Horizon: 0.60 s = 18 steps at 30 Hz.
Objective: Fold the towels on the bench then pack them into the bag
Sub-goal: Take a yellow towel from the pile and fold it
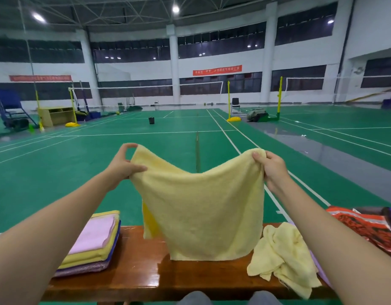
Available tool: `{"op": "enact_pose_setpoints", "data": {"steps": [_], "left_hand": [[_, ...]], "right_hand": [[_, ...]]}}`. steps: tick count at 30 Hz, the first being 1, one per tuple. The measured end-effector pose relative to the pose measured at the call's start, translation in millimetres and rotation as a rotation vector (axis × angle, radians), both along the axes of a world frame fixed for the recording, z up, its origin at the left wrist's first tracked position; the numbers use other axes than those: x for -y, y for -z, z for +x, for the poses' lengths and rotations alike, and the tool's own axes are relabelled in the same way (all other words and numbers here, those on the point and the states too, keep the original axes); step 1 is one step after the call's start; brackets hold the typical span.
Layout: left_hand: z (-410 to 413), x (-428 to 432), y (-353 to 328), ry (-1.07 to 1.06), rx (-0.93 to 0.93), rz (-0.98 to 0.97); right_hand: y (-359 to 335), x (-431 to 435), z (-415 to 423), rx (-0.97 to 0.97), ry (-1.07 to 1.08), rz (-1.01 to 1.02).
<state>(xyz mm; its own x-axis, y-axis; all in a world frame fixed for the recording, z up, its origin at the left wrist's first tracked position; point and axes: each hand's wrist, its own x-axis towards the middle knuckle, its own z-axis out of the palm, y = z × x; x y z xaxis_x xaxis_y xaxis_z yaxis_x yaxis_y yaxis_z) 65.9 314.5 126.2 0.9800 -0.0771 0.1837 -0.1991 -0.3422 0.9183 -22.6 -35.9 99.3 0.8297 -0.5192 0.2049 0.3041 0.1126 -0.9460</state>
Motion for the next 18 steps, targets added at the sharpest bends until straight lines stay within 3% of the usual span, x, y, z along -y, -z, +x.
{"op": "enact_pose_setpoints", "data": {"steps": [4, 13, 18], "left_hand": [[-1, -4, -11, -0.076, 0.065, -0.034], [-3, -5, -30, 0.047, 0.030, -0.168], [-3, -8, -35, -0.018, 0.144, -0.016]], "right_hand": [[2, 0, 0, 0.002, -0.015, 0.039], [-9, 4, 0, 0.021, -0.055, 0.192], [-18, 3, -2, 0.090, -0.068, 0.315]]}}
